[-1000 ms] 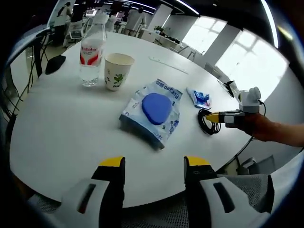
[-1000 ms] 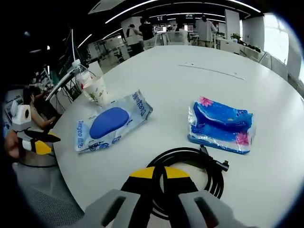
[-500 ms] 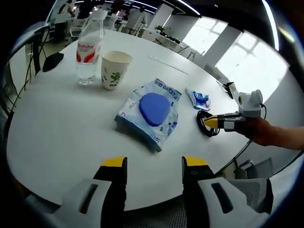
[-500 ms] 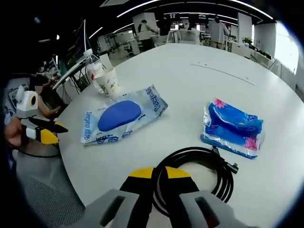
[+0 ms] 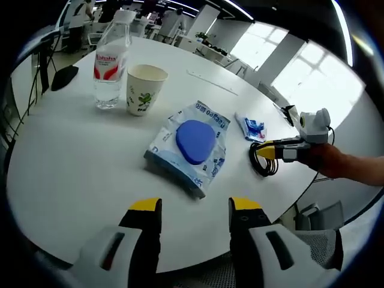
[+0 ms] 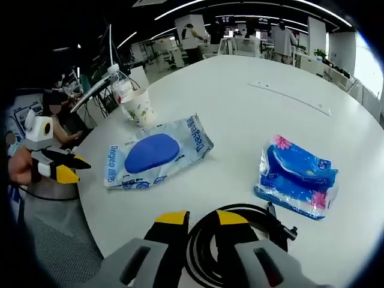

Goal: Arrange the tabletop items into an orderly group along one side of the table until the central work area is clear of visible clutter.

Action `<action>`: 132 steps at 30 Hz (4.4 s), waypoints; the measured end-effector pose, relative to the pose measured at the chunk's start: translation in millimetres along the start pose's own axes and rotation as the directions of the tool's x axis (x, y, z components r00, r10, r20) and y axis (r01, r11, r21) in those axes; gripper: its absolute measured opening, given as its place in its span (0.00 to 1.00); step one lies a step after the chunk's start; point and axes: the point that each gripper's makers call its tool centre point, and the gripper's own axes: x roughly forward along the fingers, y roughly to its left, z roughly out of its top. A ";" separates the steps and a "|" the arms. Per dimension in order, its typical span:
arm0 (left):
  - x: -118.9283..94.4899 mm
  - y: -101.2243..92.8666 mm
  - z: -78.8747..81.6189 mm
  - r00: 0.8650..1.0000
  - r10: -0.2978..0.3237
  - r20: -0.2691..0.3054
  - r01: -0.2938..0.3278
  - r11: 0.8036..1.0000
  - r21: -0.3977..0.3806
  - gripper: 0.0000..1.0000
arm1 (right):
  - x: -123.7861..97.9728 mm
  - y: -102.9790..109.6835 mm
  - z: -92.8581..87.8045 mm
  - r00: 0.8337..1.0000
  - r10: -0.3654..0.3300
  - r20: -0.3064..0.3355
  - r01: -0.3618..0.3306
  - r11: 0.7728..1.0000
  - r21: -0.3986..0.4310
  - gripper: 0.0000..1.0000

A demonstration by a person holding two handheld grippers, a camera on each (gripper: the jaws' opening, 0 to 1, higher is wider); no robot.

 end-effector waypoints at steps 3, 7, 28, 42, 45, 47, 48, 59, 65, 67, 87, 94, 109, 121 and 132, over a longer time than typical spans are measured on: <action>1.9 -1.3 0.3 1.000 -0.001 -0.001 0.001 1.000 -0.007 0.43 | 2.1 -0.4 5.0 1.000 0.008 0.001 -0.008 1.000 0.006 0.19; 4.6 -4.2 1.1 1.000 -0.004 -0.006 0.004 1.000 -0.013 0.42 | 5.7 -2.2 15.9 1.000 0.020 0.010 -0.020 1.000 0.000 0.23; 14.8 -5.4 6.2 1.000 -0.004 0.006 0.004 0.999 -0.050 0.36 | 25.7 -4.5 38.4 0.998 0.054 -0.023 -0.055 0.998 -0.021 0.26; 30.0 -10.9 3.4 0.999 -0.003 -0.045 0.002 1.000 -0.015 0.32 | 51.5 -10.9 55.9 0.997 0.059 -0.050 -0.060 0.998 -0.024 0.24; 30.5 -10.6 1.7 0.999 0.003 -0.050 -0.005 1.000 -0.025 0.30 | 51.3 -9.9 54.1 0.996 0.060 -0.059 -0.062 0.998 -0.029 0.24; 33.1 -10.7 2.3 0.999 0.001 -0.047 -0.003 0.999 -0.034 0.28 | 53.8 -8.6 56.2 0.996 0.061 -0.062 -0.063 0.997 -0.032 0.24; 36.7 -8.3 2.3 0.999 0.003 -0.048 -0.005 0.999 -0.036 0.28 | 54.7 -8.4 57.1 0.996 0.062 -0.063 -0.064 0.997 -0.033 0.24; 41.0 -12.5 -1.2 0.998 0.007 -0.057 -0.011 0.998 -0.066 0.23 | 70.8 -8.6 72.9 0.995 0.070 -0.069 -0.073 0.997 -0.034 0.20; 44.8 -10.8 -1.0 0.998 0.020 -0.061 -0.024 0.997 -0.069 0.19 | 76.1 -5.2 74.0 0.995 0.070 -0.076 -0.073 0.996 -0.045 0.17; 45.5 -9.9 -2.0 0.998 0.024 -0.061 -0.028 0.997 -0.067 0.18 | 76.0 -3.5 70.2 0.994 0.065 -0.091 -0.071 0.996 -0.061 0.13; 44.4 -1.7 -3.6 0.998 0.040 -0.054 -0.045 0.994 -0.100 0.03 | 52.2 7.0 57.1 0.994 0.076 -0.073 -0.081 0.994 -0.069 0.01; 36.4 -2.0 -3.1 0.998 0.051 -0.044 -0.056 0.992 -0.116 0.03 | 46.8 9.9 50.5 0.994 0.080 -0.068 -0.084 0.995 -0.060 0.00; 30.8 12.2 -3.6 0.997 0.070 -0.037 -0.074 0.990 -0.122 0.00 | 27.3 16.1 18.8 0.995 0.081 -0.065 -0.082 0.997 -0.004 0.00; 25.6 21.5 -1.3 0.995 0.091 -0.033 -0.094 0.988 -0.120 0.00 | 17.7 29.7 -9.6 0.995 0.079 -0.060 -0.076 0.996 0.048 0.00; 22.5 30.7 5.1 0.994 0.112 -0.018 -0.113 0.985 -0.132 0.00 | 3.9 50.5 -26.8 0.994 0.085 -0.065 -0.080 0.993 0.082 0.00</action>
